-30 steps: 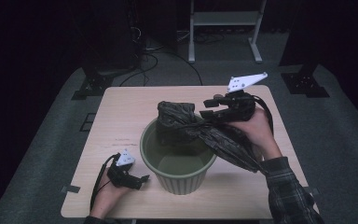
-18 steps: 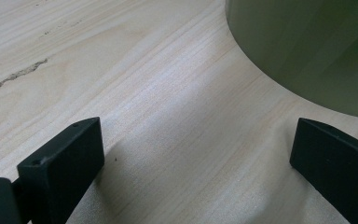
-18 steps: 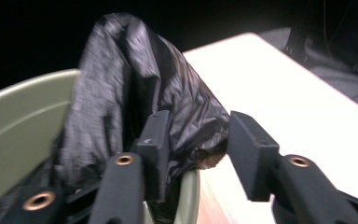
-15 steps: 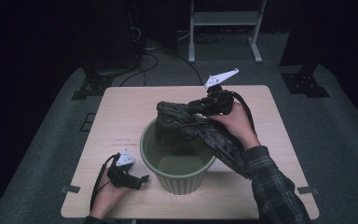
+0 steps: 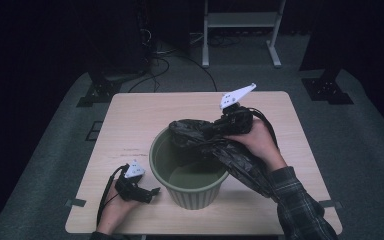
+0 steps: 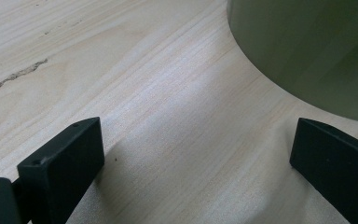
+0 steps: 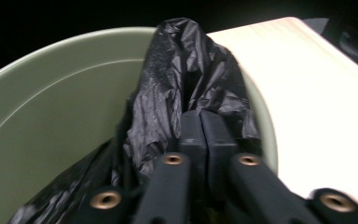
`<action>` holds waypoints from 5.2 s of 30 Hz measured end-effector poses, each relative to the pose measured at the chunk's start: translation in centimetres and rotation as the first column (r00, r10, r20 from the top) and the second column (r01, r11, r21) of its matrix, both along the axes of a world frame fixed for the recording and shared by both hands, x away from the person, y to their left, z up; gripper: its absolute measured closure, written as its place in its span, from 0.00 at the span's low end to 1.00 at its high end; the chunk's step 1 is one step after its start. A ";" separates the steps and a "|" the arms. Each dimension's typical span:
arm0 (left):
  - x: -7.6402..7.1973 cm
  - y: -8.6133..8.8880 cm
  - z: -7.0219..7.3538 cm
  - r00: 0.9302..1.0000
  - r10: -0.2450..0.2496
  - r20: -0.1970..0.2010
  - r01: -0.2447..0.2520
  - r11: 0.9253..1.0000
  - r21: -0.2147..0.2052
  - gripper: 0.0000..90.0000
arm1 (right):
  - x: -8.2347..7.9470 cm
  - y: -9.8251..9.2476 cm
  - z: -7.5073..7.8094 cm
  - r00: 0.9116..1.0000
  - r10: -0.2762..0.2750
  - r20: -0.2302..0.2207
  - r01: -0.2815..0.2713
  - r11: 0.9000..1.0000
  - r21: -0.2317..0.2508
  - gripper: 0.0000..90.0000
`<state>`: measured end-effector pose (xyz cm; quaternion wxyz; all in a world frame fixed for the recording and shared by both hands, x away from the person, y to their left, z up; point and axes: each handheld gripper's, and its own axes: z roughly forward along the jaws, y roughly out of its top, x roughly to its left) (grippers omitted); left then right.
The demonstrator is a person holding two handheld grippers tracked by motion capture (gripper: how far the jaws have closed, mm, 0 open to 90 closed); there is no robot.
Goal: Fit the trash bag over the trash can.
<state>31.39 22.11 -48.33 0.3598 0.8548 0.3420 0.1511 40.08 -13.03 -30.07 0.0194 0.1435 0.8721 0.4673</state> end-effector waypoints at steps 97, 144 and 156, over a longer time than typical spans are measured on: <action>2.9 -9.2 21.8 0.920 -0.346 0.187 0.380 0.903 -0.199 0.24 | 1.4 -5.1 1.7 0.990 -0.139 -0.027 0.141 0.974 0.180 1.00; 5.2 -8.7 19.4 0.944 -0.324 0.069 0.329 0.941 -0.085 0.99 | -2.6 -13.6 1.4 0.978 -0.209 -0.015 0.205 0.937 0.284 0.71; 4.8 -10.6 19.2 0.927 -0.371 0.060 0.374 0.926 -0.056 0.99 | -2.1 -10.2 2.2 0.991 -0.130 0.004 0.125 0.960 0.252 1.00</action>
